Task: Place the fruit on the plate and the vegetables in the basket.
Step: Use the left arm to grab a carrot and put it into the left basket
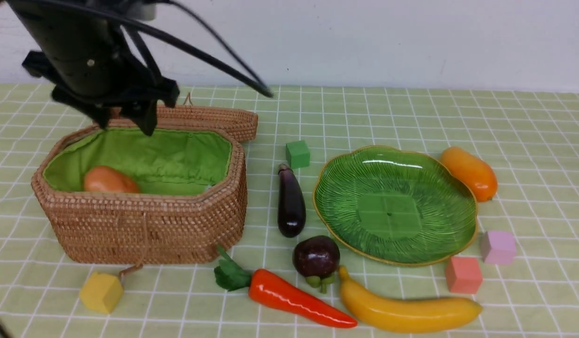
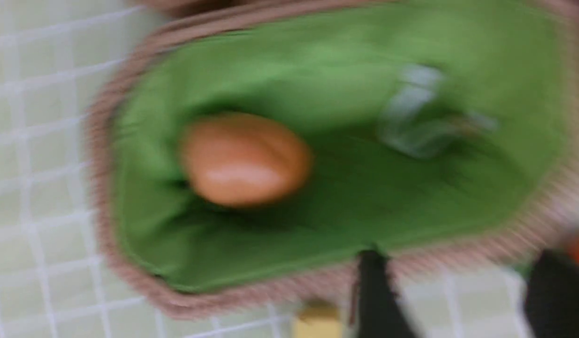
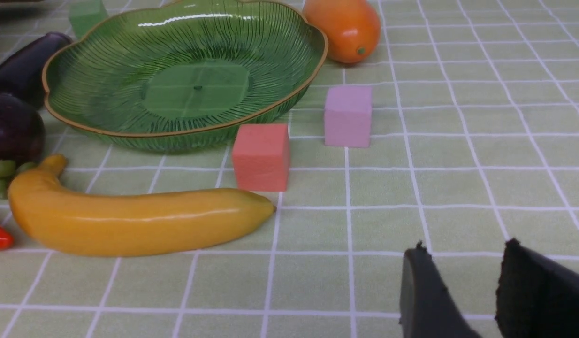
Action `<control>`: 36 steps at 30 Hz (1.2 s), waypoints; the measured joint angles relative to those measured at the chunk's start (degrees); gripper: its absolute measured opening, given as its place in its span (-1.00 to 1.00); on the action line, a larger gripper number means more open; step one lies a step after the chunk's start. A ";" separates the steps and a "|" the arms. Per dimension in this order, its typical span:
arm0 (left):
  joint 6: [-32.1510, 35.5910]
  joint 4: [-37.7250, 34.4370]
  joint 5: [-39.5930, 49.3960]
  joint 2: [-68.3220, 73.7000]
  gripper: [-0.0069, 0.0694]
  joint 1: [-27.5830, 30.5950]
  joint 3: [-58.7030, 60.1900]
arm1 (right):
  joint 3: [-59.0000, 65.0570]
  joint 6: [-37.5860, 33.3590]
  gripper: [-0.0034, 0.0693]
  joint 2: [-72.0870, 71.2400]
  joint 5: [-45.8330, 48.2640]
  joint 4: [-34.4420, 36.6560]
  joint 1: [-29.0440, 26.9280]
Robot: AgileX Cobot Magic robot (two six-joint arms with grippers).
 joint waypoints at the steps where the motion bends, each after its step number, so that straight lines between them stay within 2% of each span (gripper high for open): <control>1: 4.08 -0.95 0.40 -1.83 -0.23 -2.65 1.59 | 0.00 0.00 -0.25 0.00 0.00 0.00 0.00; 3: 13.17 -3.16 0.92 -4.75 -0.62 -8.58 5.82 | 0.00 0.00 -0.25 0.00 0.00 0.00 0.00; 5: 21.74 -5.98 1.25 -6.01 -0.84 -13.93 10.13 | 0.00 0.00 -0.25 0.00 0.00 0.00 0.00; 6: 24.98 -7.33 1.31 -6.09 -0.85 -16.60 12.45 | 0.00 0.00 -0.25 0.00 0.00 0.00 0.00; 7: 24.98 -7.33 1.23 -6.09 -0.85 -17.09 12.91 | 0.00 0.00 -0.25 0.00 0.00 0.00 0.00; 9: 28.73 -9.16 -1.27 -4.35 -0.83 -21.56 16.81 | 0.00 0.00 -0.25 0.00 0.00 0.00 0.00; 13: 30.62 -8.39 -8.72 1.23 -0.44 -24.96 18.40 | 0.00 0.00 -0.25 0.00 0.00 0.00 0.00; 16: 34.35 -5.16 -13.71 6.48 0.19 -25.28 18.51 | 0.00 0.00 -0.25 0.00 0.00 0.00 0.00; 17: 35.70 -3.99 -14.75 7.76 0.37 -25.28 18.51 | 0.00 0.00 -0.25 0.00 0.00 0.00 0.00; 18: 35.93 -3.76 -15.06 8.22 0.40 -25.28 18.51 | 0.00 0.00 -0.25 0.00 0.00 0.00 0.00; 19: 37.89 -2.27 -16.03 9.77 0.64 -25.28 18.51 | 0.00 0.00 -0.25 0.00 0.00 0.00 0.00; 22: 40.39 -1.08 -17.10 11.49 0.85 -25.28 18.51 | 0.00 0.00 -0.25 0.00 0.00 0.00 0.00; 26: 43.25 -0.62 -18.64 12.27 0.84 -25.28 18.54 | 0.00 0.00 -0.25 0.00 0.00 0.00 0.00; 31: 47.10 0.50 -19.97 13.81 0.61 -25.28 18.54 | 0.00 0.00 -0.25 0.00 0.00 0.00 0.00; 36: 48.78 0.64 -20.23 15.65 0.55 -25.01 18.54 | 0.00 0.00 -0.25 0.00 0.00 0.00 0.00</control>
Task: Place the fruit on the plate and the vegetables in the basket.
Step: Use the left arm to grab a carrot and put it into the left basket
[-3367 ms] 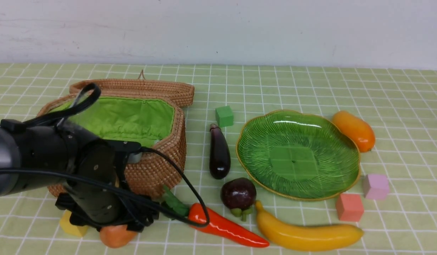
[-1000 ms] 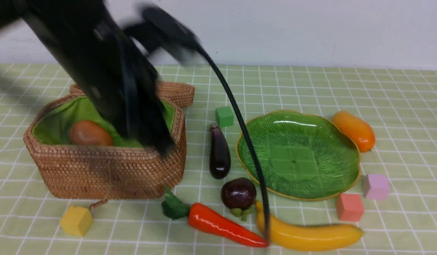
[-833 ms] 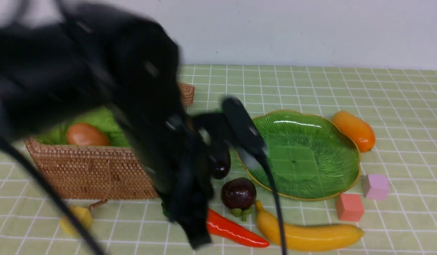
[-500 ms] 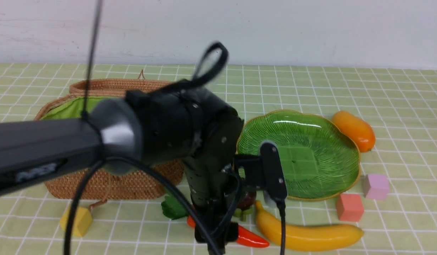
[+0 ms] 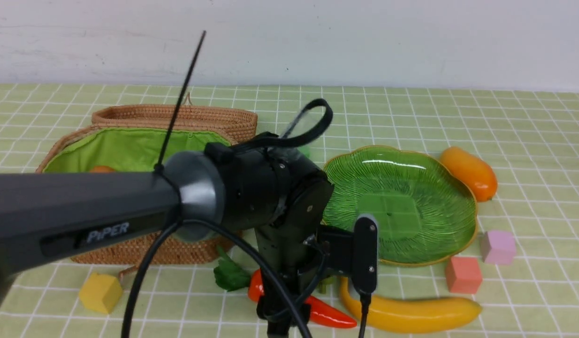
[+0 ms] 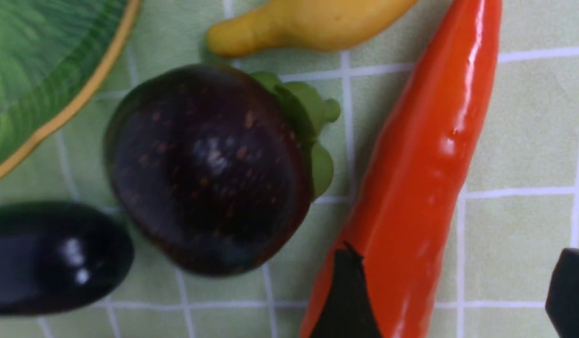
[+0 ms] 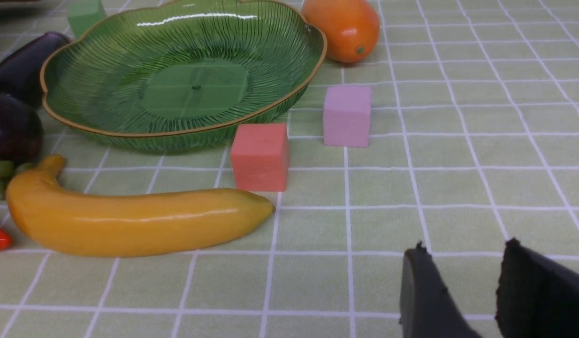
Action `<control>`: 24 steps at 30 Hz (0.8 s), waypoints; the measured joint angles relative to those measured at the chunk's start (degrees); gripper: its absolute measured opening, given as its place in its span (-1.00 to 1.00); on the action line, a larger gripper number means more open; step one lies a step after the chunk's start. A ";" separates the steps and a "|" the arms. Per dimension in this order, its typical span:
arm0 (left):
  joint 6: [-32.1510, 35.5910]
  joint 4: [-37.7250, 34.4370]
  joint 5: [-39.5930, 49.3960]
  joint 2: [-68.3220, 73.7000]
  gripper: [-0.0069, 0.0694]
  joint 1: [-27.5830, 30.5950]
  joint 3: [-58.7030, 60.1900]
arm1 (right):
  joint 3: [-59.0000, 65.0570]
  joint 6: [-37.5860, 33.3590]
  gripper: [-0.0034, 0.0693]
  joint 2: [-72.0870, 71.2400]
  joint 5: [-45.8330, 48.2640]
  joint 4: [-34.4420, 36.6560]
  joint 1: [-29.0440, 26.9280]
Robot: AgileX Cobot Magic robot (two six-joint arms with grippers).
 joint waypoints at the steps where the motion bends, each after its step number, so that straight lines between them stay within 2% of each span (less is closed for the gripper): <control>1: 0.20 0.00 -0.06 0.38 0.54 0.16 0.00 | 0.00 0.00 -0.25 0.00 0.00 0.00 0.00; 12: 0.32 0.40 -0.19 3.63 0.51 1.28 0.00 | 0.00 0.00 -0.25 0.00 0.00 0.01 0.00; 15: 0.32 0.40 -0.33 4.35 0.41 1.28 0.00 | 0.00 0.00 -0.25 0.00 0.00 0.01 0.00; 18: 0.32 0.40 -0.19 4.82 0.19 1.28 0.00 | 0.00 0.00 -0.25 0.00 0.00 0.01 0.00; 24: 0.41 0.85 1.90 4.82 0.14 1.28 0.00 | 0.00 0.00 -0.25 0.00 0.00 0.01 0.00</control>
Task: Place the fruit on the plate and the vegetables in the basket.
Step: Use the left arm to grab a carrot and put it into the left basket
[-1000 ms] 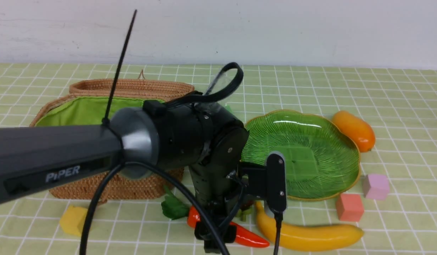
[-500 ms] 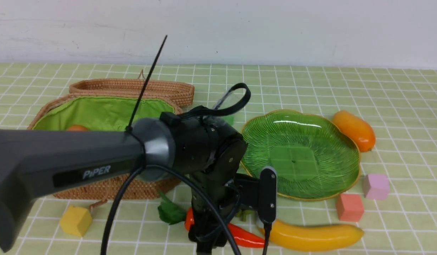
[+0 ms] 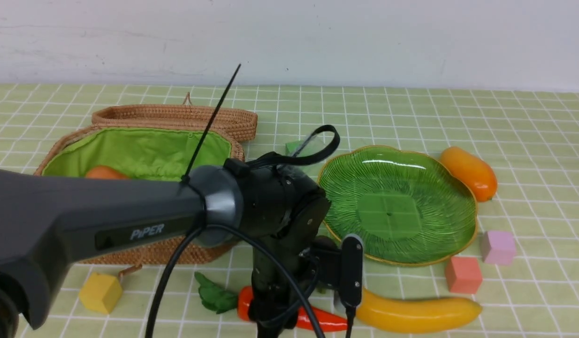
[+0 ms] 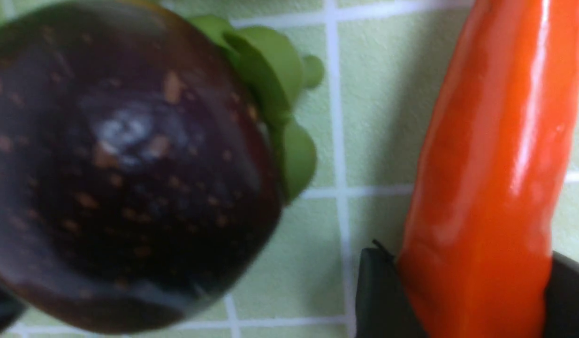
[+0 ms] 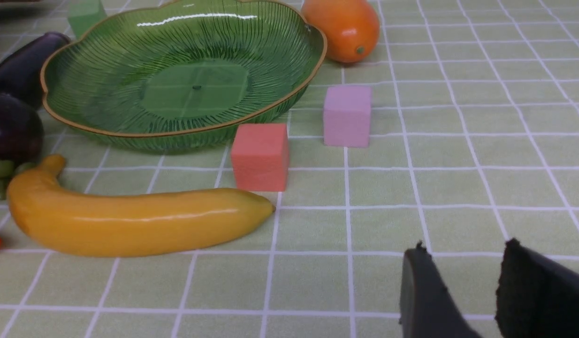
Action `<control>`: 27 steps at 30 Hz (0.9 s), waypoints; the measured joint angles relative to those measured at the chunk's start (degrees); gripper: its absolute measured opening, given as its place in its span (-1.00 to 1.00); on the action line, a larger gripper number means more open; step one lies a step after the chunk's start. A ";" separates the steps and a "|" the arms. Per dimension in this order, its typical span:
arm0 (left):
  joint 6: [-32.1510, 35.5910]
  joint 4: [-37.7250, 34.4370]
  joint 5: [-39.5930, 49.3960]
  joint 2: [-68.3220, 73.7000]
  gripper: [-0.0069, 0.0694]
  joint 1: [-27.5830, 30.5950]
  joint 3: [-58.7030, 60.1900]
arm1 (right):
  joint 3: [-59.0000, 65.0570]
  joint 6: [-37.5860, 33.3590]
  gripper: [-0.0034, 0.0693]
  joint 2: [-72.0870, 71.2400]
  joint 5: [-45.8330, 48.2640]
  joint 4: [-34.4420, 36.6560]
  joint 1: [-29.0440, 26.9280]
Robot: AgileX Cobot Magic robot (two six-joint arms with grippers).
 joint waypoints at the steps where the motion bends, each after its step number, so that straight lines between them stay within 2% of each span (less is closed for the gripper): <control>1: 0.00 0.12 0.33 0.00 0.14 0.00 0.00 | 0.00 0.00 -0.25 0.00 0.00 0.00 0.00; 11: 0.07 -1.57 6.31 -7.67 0.14 -1.66 0.00 | 0.00 0.00 -0.25 0.00 0.00 0.00 0.00; 15: -2.98 -4.56 9.73 -13.58 0.14 -3.65 0.00 | 0.00 0.00 -0.25 0.00 0.00 0.00 0.00; 17: -12.45 -6.22 11.37 -18.42 0.14 -4.45 -0.63 | 0.00 0.00 -0.25 0.00 0.00 0.00 0.00; 18: -13.34 -6.22 11.38 -19.15 0.14 -4.45 -0.82 | 0.00 0.00 -0.25 0.00 0.00 0.00 0.00; 19: -19.53 -5.53 11.50 -21.30 0.14 -3.89 -1.48 | 0.00 0.00 -0.25 0.00 0.00 0.00 0.00; 20: -25.01 -3.71 11.35 -23.56 0.14 -2.57 -2.34 | 0.00 0.00 -0.25 0.00 0.00 0.00 0.00; 21: -25.69 -3.38 11.35 -23.87 0.14 -2.32 -2.47 | 0.00 0.00 -0.25 0.00 0.00 0.00 0.00; 23: -30.93 1.64 11.28 -26.51 0.14 3.05 -4.40 | 0.00 0.00 -0.25 0.00 0.00 0.00 0.00; 25: -31.31 4.24 10.74 -26.72 0.14 8.49 -6.14 | 0.00 0.00 -0.25 0.00 0.00 0.00 0.00; 27: -27.60 5.04 8.94 -25.49 0.14 14.66 -7.64 | 0.00 0.00 -0.25 0.00 0.00 0.00 0.00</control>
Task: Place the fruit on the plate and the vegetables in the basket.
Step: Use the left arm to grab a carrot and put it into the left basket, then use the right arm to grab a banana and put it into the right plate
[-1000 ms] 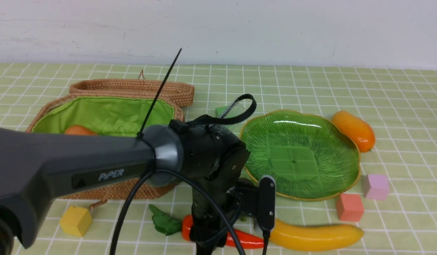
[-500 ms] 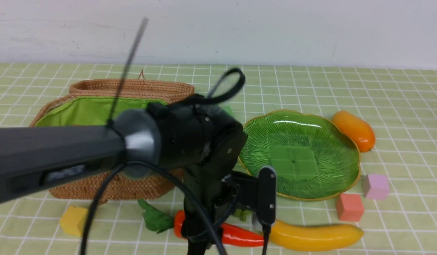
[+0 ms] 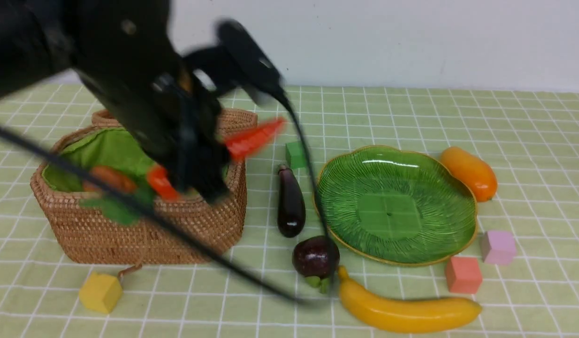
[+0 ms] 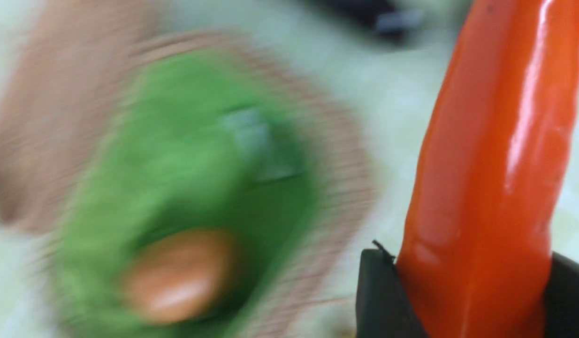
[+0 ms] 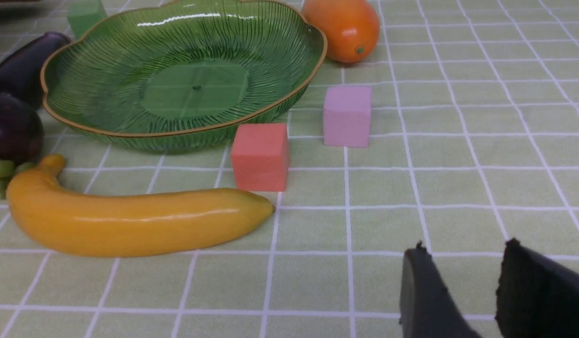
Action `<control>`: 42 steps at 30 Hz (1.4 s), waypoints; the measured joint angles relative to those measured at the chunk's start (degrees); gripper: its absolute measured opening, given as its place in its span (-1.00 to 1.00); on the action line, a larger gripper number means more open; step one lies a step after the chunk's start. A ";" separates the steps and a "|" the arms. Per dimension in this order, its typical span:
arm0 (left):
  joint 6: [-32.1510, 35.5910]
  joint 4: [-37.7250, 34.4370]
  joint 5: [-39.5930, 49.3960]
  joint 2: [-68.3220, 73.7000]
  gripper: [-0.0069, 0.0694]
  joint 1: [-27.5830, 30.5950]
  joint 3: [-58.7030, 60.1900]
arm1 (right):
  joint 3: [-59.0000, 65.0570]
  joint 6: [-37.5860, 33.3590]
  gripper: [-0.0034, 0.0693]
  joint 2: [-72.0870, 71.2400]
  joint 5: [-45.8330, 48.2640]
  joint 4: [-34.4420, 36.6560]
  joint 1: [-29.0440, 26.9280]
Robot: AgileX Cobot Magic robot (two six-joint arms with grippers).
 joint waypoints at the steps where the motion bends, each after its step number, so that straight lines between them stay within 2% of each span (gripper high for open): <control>1: 1.72 0.00 -0.85 0.83 0.14 2.21 -0.47 | 0.00 0.00 -0.25 0.00 0.00 0.00 0.00; 2: 6.23 -0.45 -2.11 2.37 0.14 5.03 -1.10 | 0.00 0.00 -0.25 0.00 0.00 0.00 0.00; 3: 6.23 -0.54 -2.33 2.66 0.14 5.44 -1.20 | 0.00 0.00 -0.25 0.00 0.00 0.00 0.00; 6: 15.86 -2.06 -4.72 8.32 0.14 9.87 -2.76 | 0.00 0.00 -0.25 0.00 0.00 0.00 0.00; 10: 20.37 -1.07 -5.47 12.48 0.14 10.84 -2.82 | 0.00 0.00 -0.25 0.00 0.00 0.00 0.00; 16: 18.92 0.73 -7.66 13.51 0.15 10.92 -2.82 | 0.00 0.00 -0.25 0.00 0.00 0.00 0.00; 18: 16.68 1.06 -7.66 13.46 0.35 10.92 -2.82 | 0.00 0.00 -0.25 0.00 0.00 0.00 0.00; 19: 16.68 1.06 -7.66 13.46 0.37 10.92 -2.82 | 0.00 0.00 -0.25 0.00 0.00 0.00 0.00; 20: 14.74 1.31 -7.54 13.19 0.61 10.92 -2.82 | 0.00 0.00 -0.25 0.00 0.00 0.00 0.00; 23: 12.42 1.64 -6.92 11.95 0.86 10.92 -2.82 | 0.00 0.00 -0.25 0.00 0.00 0.00 0.00; 27: 9.85 1.70 -5.26 9.01 0.91 10.93 -2.82 | 0.00 0.00 -0.25 0.00 0.00 0.00 0.00; 31: -3.17 -3.06 -2.32 2.62 0.63 10.93 -2.82 | 0.00 0.00 -0.25 0.00 0.00 0.00 0.00; 34: -14.34 -7.68 0.33 -3.06 0.18 10.93 -2.77 | 0.00 0.00 -0.25 0.00 0.00 0.00 0.00; 35: -15.01 -7.96 0.49 -3.06 0.14 10.93 -2.76 | 0.00 0.00 -0.25 0.00 0.00 0.00 0.00; 36: -19.17 -10.16 1.18 -6.88 -0.26 10.93 -1.63 | 0.00 0.00 -0.25 0.00 0.00 0.00 0.00; 37: -19.87 -10.61 1.18 -7.33 -0.30 10.93 -1.41 | 0.00 0.00 -0.25 0.00 0.00 0.00 0.00; 38: -21.54 -12.61 0.56 -11.67 -0.68 10.93 1.69 | 0.00 0.00 -0.25 0.00 0.00 0.00 0.00; 39: -21.63 -12.88 0.56 -12.17 -0.68 10.93 1.69 | 0.00 0.00 -0.25 0.00 0.00 0.00 0.00; 40: -22.12 -15.34 -1.52 -16.31 -0.85 10.93 6.42 | 0.00 0.00 -0.25 0.00 0.00 0.00 0.00; 42: -22.73 -17.87 -5.09 -21.48 -0.85 10.93 12.14 | 0.00 0.00 -0.25 0.00 0.00 0.00 0.00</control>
